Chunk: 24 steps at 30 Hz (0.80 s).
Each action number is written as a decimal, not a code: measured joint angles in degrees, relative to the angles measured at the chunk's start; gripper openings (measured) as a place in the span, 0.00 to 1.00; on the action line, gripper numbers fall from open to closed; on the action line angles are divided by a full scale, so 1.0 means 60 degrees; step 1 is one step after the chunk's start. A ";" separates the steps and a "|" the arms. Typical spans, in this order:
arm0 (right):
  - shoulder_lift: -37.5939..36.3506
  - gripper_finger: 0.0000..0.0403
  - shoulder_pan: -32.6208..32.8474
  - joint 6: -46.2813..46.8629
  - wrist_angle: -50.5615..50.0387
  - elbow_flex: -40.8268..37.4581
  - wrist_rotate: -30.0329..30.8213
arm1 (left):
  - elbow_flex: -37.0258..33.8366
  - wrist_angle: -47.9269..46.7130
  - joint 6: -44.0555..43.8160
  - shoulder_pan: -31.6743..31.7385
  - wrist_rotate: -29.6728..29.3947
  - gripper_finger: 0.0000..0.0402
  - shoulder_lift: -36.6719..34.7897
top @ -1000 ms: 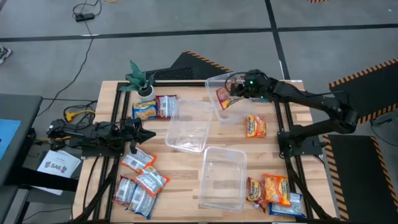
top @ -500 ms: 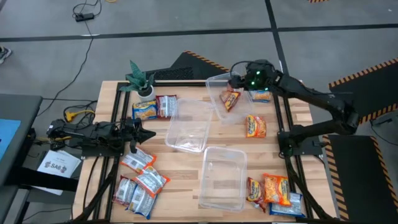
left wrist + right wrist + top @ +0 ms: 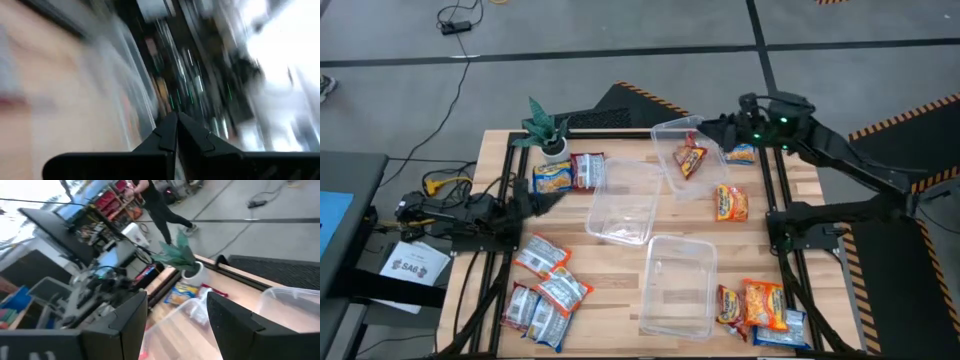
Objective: Sort Maruchan noodles
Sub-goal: Put the red noodle pack into the top transparent bin
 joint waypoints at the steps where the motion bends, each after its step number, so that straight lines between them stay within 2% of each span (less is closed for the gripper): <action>1: -0.0129 0.56 0.0035 -0.0004 -0.0027 0.0000 0.0016 | 0.0000 0.0045 -0.0110 0.0075 -0.0507 0.00 -0.0008; 4: -0.0451 0.56 0.0091 -0.0004 -0.0040 0.0000 0.0089 | 0.0000 0.0854 0.0170 0.0354 -0.0491 0.00 0.0100; 7: -0.0623 0.56 0.0106 -0.0029 -0.0098 0.0000 0.0327 | 0.0310 0.1874 0.0926 0.0755 0.0283 0.00 0.0685; 11: -0.0680 0.56 0.0010 -0.0033 -0.0091 0.0000 0.0516 | 0.1755 0.1667 0.2175 0.1368 0.1336 0.00 0.2120; 14: -0.0660 0.56 -0.0134 -0.0032 -0.0106 0.0000 0.0567 | 0.3159 0.0106 0.2802 0.1906 0.2009 0.00 0.3452; 18: -0.0640 0.56 -0.0196 -0.0031 -0.0135 0.0000 0.0567 | 0.5267 -0.4099 0.2603 0.2865 0.2083 0.00 0.5114; 21: -0.0643 0.56 -0.0193 -0.0029 -0.0145 0.0000 0.0564 | 0.6401 -0.6921 0.2534 0.3767 0.2554 0.00 0.6257; 24: -0.0643 0.56 -0.0193 -0.0029 -0.0149 0.0000 0.0564 | 0.6759 -0.7968 0.3019 0.4559 0.3039 0.00 0.7174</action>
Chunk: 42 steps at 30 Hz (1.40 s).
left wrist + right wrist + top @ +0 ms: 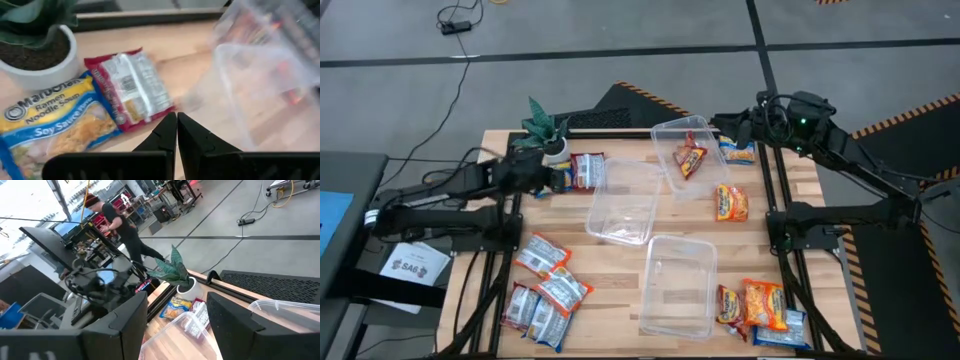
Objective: Sort Maruchan noodles
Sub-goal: Put the red noodle pack into the top transparent bin
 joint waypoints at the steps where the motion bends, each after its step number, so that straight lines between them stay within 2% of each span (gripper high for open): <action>1: 0.0000 0.56 0.0000 0.0000 0.0000 0.0000 0.0000 | 0.0005 0.0042 0.0209 0.0255 0.0268 0.00 0.0266; 6: 0.0000 0.56 0.0000 0.0000 -0.0004 0.0000 0.0000 | 0.0005 0.0321 0.0839 0.1171 0.1493 0.10 0.1620; 16: 0.0000 0.56 0.0000 0.0036 -0.0119 -0.0004 -0.0004 | 0.0009 0.2156 0.0747 0.2071 0.1844 0.42 0.4068; 22: 0.0000 0.56 0.0000 0.0036 -0.0331 -0.0004 -0.0007 | 0.0016 0.3074 0.0659 0.2383 0.2076 0.53 0.5418; 29: 0.0000 0.56 0.0000 0.0037 -0.0330 -0.0004 -0.0007 | 0.0016 0.3491 0.0338 0.2318 0.1693 0.54 0.6629; 37: 0.0000 0.56 0.0000 0.0040 -0.0328 -0.0004 -0.0011 | 0.0038 0.3564 0.0237 0.2026 0.0978 0.52 0.7150; 40: 0.0000 0.56 0.0000 0.0036 -0.0325 -0.0007 -0.0011 | 0.0035 0.3532 0.0244 0.1954 0.0890 0.44 0.7153; 42: 0.0000 0.56 0.0000 0.0036 -0.0328 -0.0007 -0.0012 | 0.0030 0.3461 0.0244 0.1938 0.0864 0.33 0.7153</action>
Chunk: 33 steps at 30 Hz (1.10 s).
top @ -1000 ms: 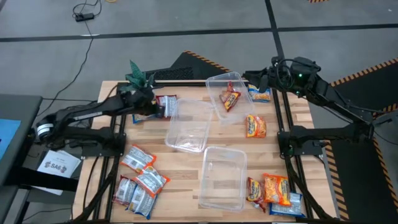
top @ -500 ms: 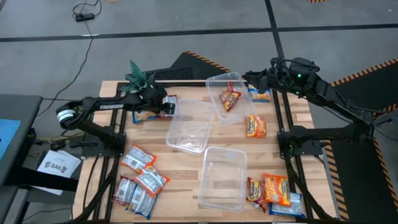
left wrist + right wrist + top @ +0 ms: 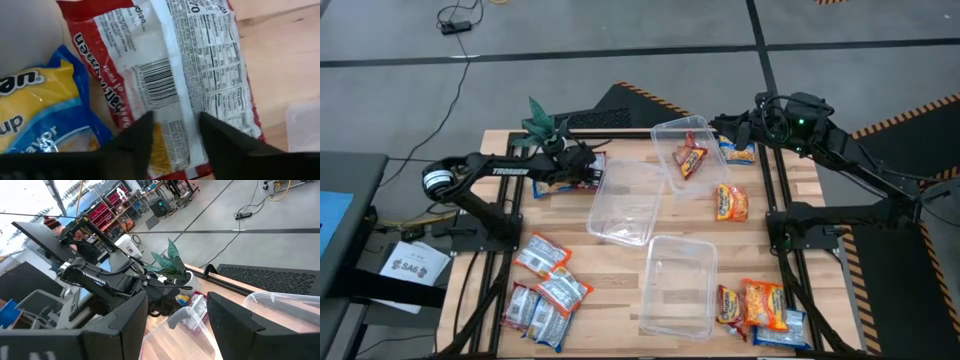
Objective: Sort Maruchan noodles
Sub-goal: Put the red noodle pack into the top transparent bin
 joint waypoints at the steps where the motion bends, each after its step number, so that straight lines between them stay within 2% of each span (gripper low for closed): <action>1: 0.0000 0.56 0.0000 0.0000 0.0000 0.0000 0.0000 | -0.0003 -0.0023 -0.0002 0.0000 0.0047 0.26 -0.0004; 3: 0.0000 0.56 0.0000 0.0000 0.0000 0.0000 0.0001 | -0.0003 -0.0058 0.0001 0.0000 0.0181 0.09 -0.0004; 4: 0.0000 0.56 0.0000 0.0000 0.0000 0.0000 -0.0002 | -0.0006 -0.0058 0.0006 0.0000 0.0238 0.05 -0.0004; 8: 0.0000 0.56 0.0000 0.0000 0.0000 0.0000 -0.0002 | -0.0013 -0.0179 0.0170 0.0019 0.0564 0.01 -0.0060; 11: 0.0000 0.56 0.0000 0.0001 0.0001 0.0000 -0.0002 | -0.0047 -0.0386 0.0177 0.0025 0.0692 0.00 -0.0405; 23: 0.0000 0.56 0.0000 0.0000 0.0000 -0.0004 -0.0006 | -0.0035 -0.0909 0.0403 0.0036 0.0117 0.00 -0.2747; 28: 0.0000 0.56 0.0008 0.0000 0.0000 -0.0004 -0.0009 | -0.0032 -0.0664 0.0900 0.0086 0.0335 0.01 -0.2682; 33: 0.0000 0.56 0.0029 0.0000 -0.0034 -0.0004 -0.0019 | -0.0032 -0.0826 0.0745 0.0142 0.0540 0.15 -0.1914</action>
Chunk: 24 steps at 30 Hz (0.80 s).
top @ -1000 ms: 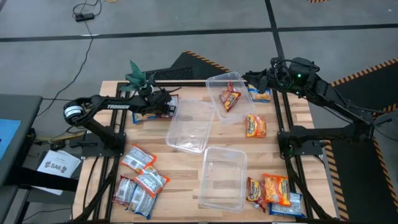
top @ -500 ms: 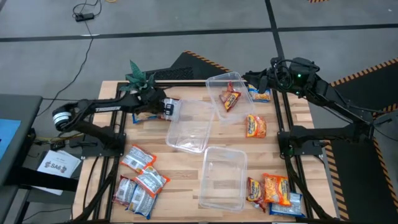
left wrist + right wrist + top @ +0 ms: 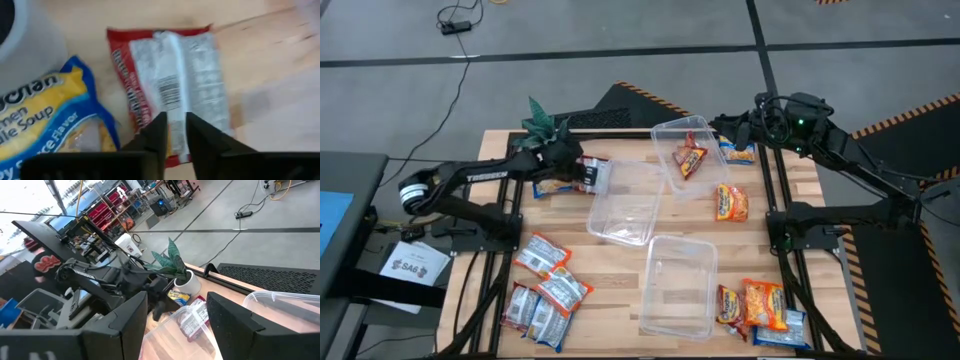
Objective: Sort Maruchan noodles
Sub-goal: Put the red noodle pack into the top transparent bin
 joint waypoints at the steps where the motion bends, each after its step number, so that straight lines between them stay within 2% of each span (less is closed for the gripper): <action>1: 0.0000 0.56 0.0004 0.0000 -0.0008 0.0000 -0.0005 | 0.0000 0.0026 -0.0069 0.0000 -0.0077 0.19 0.0175; 7: 0.0000 0.56 0.0027 0.0000 -0.0124 0.0000 -0.0019 | 0.0004 0.0293 -0.0427 0.0000 -0.0180 0.43 0.1105; 12: 0.0000 0.56 0.0129 0.0000 -0.0155 0.0000 -0.0014 | 0.0004 0.0647 -0.0541 -0.0004 -0.0349 0.58 0.1520; 16: 0.0000 0.56 0.0134 0.0000 -0.0196 0.0000 -0.0012 | 0.0010 0.0986 -0.0644 -0.0004 -0.0309 0.64 0.1881; 24: 0.0000 0.56 0.0131 0.0076 -0.0304 0.0000 -0.0012 | 0.0073 0.1702 -0.0898 -0.0034 0.0498 0.65 0.2984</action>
